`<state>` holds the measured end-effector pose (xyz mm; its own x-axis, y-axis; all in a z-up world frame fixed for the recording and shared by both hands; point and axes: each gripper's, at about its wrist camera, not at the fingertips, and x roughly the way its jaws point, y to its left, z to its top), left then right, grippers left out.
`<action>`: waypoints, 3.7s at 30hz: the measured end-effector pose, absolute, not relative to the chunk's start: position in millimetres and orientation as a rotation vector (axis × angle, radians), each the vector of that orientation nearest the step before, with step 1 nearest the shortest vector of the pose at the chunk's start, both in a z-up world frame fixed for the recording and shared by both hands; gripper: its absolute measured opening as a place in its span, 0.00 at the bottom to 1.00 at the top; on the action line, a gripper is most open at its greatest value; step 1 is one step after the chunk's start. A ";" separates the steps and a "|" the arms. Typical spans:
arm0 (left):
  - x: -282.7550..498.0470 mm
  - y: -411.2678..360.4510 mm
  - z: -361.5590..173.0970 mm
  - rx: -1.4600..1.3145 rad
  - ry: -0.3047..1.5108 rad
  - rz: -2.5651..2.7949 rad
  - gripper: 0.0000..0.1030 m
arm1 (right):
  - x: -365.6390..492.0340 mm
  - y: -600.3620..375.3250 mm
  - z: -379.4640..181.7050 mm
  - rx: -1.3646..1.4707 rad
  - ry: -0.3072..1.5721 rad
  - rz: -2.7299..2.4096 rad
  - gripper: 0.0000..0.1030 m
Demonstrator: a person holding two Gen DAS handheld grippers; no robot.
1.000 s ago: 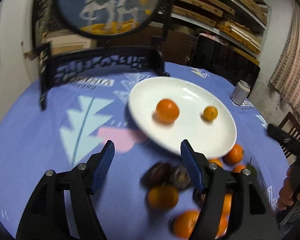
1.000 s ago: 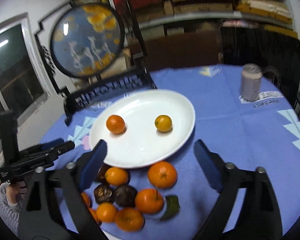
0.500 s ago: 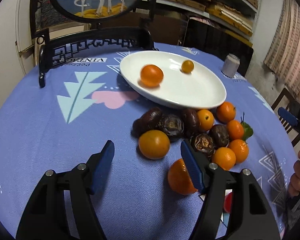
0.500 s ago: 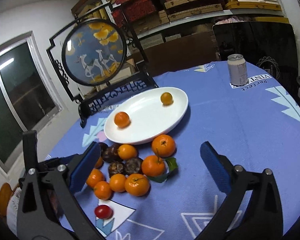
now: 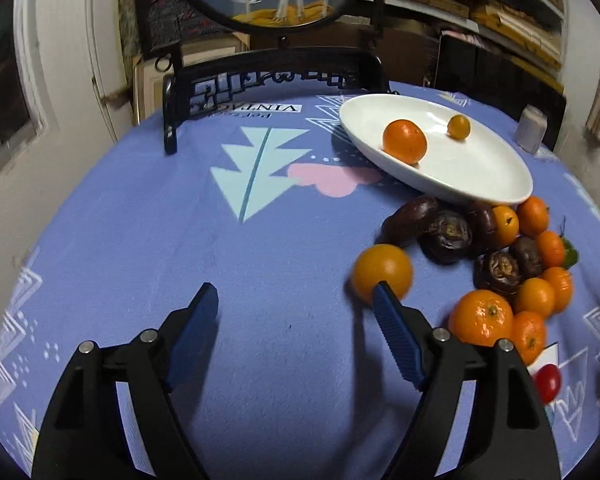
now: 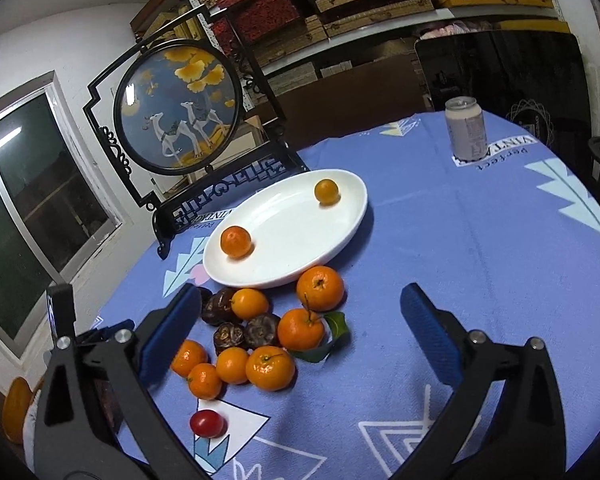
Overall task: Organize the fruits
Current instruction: 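Withdraw both open tools from the plate back toward the fruit pile, then grasp a yellow-orange orange with the left tool while the right tool reaches a mandarin, then lift both fruits over the white plate and open both tools to drop them, then withdraw both open tools from the plate toward the remaining fruits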
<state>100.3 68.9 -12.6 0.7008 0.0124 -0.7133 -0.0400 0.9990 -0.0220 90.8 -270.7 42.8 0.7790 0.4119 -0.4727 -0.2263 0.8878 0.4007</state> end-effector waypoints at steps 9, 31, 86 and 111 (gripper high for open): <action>105.4 47.2 -15.4 0.026 0.788 -0.091 0.77 | 91.4 -259.0 39.7 0.278 0.607 0.344 0.98; 116.2 36.4 -25.9 -0.016 0.849 -0.199 0.36 | 106.1 -243.1 13.8 0.241 0.766 0.385 0.75; 232.9 -32.1 11.9 -0.022 0.807 -0.322 0.54 | 236.8 -217.8 25.2 0.212 0.770 0.319 0.70; 127.2 32.0 7.8 -0.004 0.707 -0.132 0.66 | 106.8 -247.9 43.2 0.246 0.640 0.310 0.82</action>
<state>127.2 32.0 7.8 0.7521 -0.1223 -0.6475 0.1199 0.9916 -0.0480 106.8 -247.9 43.2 0.7590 0.3564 -0.5449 -0.2061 0.9253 0.3183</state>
